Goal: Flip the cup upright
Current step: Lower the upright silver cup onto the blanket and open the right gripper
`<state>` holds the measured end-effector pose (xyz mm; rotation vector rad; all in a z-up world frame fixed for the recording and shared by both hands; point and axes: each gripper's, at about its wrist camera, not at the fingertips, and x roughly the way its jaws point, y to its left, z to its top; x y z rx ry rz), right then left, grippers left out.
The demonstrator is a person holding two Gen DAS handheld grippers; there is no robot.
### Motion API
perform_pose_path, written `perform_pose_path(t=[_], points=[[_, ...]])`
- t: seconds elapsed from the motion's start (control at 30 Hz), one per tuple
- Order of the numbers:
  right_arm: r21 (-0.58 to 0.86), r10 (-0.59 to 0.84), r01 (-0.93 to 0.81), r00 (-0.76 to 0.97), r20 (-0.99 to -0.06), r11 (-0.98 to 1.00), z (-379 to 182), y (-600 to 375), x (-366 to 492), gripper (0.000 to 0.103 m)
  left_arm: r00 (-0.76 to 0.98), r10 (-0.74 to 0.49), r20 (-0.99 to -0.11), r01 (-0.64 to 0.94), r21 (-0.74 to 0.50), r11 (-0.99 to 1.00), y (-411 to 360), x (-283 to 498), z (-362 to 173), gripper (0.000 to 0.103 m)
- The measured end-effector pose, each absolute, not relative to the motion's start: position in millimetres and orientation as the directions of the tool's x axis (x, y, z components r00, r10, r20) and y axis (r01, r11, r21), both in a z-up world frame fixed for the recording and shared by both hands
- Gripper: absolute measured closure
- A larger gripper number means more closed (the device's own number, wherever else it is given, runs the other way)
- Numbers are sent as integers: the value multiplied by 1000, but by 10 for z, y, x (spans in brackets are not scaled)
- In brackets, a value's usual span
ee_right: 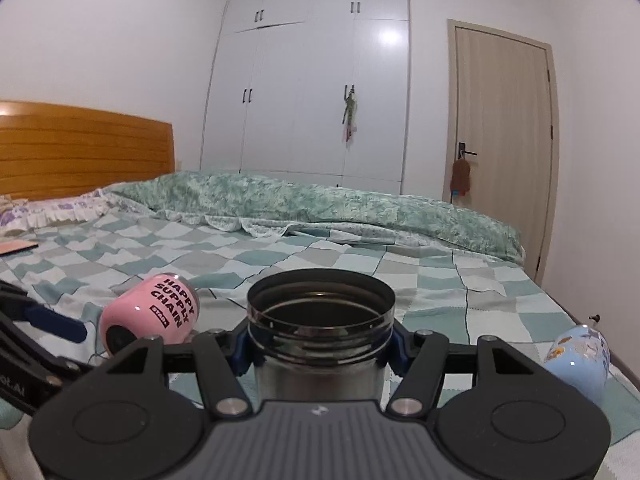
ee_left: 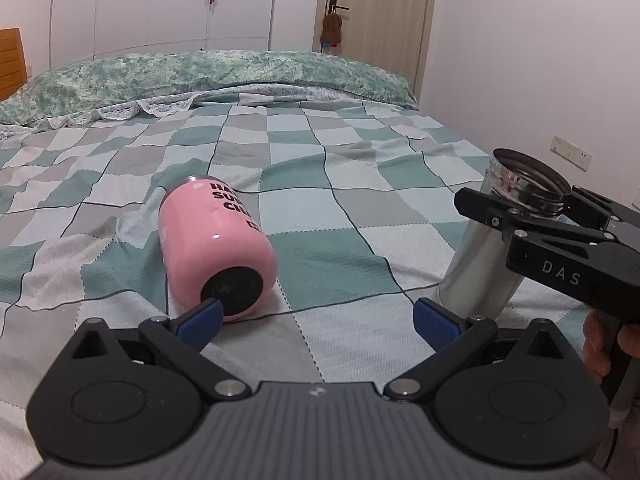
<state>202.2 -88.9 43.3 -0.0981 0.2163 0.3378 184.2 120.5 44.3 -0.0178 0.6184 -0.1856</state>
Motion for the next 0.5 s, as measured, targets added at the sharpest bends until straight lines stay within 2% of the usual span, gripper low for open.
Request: perform_pose_path(t=[0.2, 0.27, 0.3, 0.33, 0.4, 0.5], points=[[-52, 317, -337, 920, -230, 940, 444, -894, 2005, 42, 798, -176, -576, 167, -70, 983, 1186, 1814, 439, 0], [-38, 319, -337, 919, -231, 941, 458, -911, 1992, 34, 800, -176, -574, 167, -69, 983, 1181, 1797, 443, 0], [-33, 319, -334, 920, -227, 942, 472, -936, 1986, 24, 801, -176, -572, 167, -69, 984, 1180, 1785, 448, 0], [-30, 317, -331, 923, -219, 943, 483, -941, 1966, 19, 802, -176, -570, 167, -68, 984, 1173, 1773, 451, 0], [-26, 316, -328, 926, -208, 944, 511, -964, 1923, 18, 805, -174, -567, 166, -65, 984, 1163, 1732, 470, 0], [-27, 311, -322, 930, -194, 946, 554, -1016, 1820, 8, 812, -170, -558, 163, -62, 985, 1130, 1656, 520, 0]])
